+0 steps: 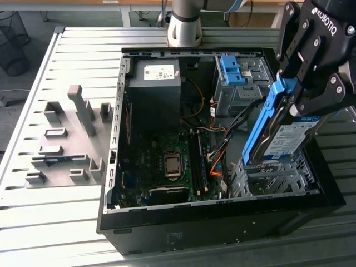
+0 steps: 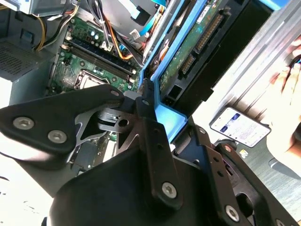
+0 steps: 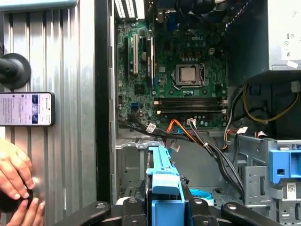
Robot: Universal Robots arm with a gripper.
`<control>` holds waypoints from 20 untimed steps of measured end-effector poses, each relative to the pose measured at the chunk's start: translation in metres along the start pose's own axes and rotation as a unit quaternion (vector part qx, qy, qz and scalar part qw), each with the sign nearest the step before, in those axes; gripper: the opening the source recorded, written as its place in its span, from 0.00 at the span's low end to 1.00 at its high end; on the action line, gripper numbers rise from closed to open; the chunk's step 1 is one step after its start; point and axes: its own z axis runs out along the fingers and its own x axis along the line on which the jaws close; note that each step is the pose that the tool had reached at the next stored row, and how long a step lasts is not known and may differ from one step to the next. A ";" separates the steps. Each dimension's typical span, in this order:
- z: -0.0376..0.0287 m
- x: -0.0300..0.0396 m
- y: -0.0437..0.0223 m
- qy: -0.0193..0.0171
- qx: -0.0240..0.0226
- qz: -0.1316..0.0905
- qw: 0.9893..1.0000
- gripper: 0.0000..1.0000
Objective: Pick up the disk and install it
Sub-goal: 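Insert the disk into the insertion slot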
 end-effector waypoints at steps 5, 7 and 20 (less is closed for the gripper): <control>0.0062 0.0001 -0.0041 0.000 0.000 -0.001 1.000 0.36; 0.0088 0.0002 -0.0042 0.000 0.000 -0.001 1.000 0.36; 0.0296 0.0043 -0.0049 0.000 0.000 0.003 1.000 0.36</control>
